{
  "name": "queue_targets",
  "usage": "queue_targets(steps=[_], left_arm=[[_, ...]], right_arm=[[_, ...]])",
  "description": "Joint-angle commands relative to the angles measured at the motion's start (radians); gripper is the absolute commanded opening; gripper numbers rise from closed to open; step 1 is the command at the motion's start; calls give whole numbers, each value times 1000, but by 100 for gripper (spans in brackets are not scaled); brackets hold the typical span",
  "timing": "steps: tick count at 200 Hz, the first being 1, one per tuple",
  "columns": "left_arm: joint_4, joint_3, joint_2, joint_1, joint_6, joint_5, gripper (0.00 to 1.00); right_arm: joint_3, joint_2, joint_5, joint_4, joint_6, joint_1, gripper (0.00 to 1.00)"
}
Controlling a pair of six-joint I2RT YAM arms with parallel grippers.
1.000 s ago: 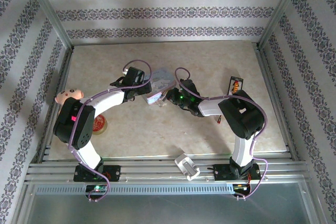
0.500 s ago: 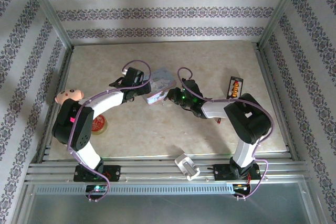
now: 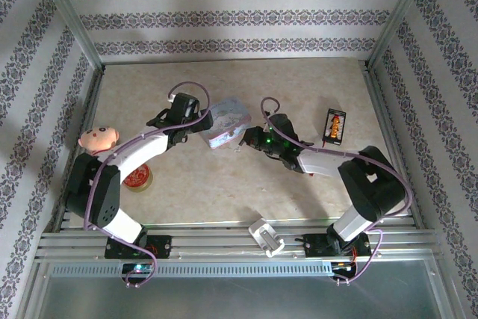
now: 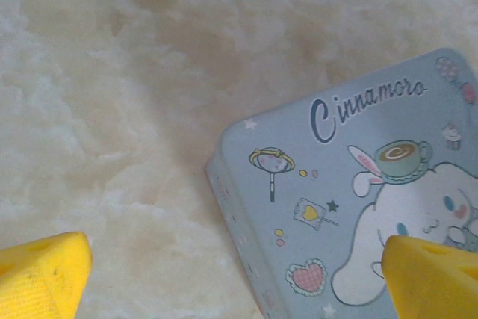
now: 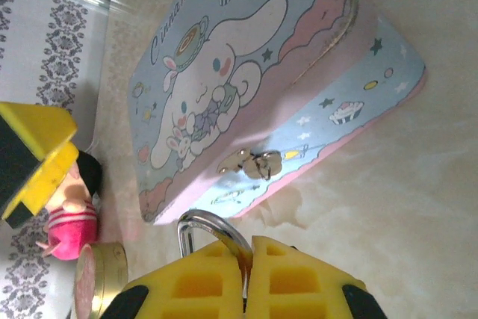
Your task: Unlock a padlock with a key
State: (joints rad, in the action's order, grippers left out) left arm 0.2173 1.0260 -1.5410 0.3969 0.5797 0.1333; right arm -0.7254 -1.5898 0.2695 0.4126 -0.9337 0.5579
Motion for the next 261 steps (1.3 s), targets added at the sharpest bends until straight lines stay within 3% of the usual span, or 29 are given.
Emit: queue_targets(steps=[1,35,61,129,202,261], left_arm=[[29,-34,63,-14,-19,-19,99],[61,-81,128,-12,-9,-76,100],[10,-157,162,7,58,-194,92],[-161,-233,62,194,215,-303,83],[-351,-215,-96,247,270,-292,76],[-397,-151,-177,189,246,-179,76]], right_arm=[[20,79,41,-81,85,-16,0],[47,191,40,-207,161,-46,0],[63,264,53,-263,201,-77,0],[33,249,176,-347,266,-133,0],[-53,60,307,-295,278,-102,0],[-139,-74,377,-278,280,-79,0]])
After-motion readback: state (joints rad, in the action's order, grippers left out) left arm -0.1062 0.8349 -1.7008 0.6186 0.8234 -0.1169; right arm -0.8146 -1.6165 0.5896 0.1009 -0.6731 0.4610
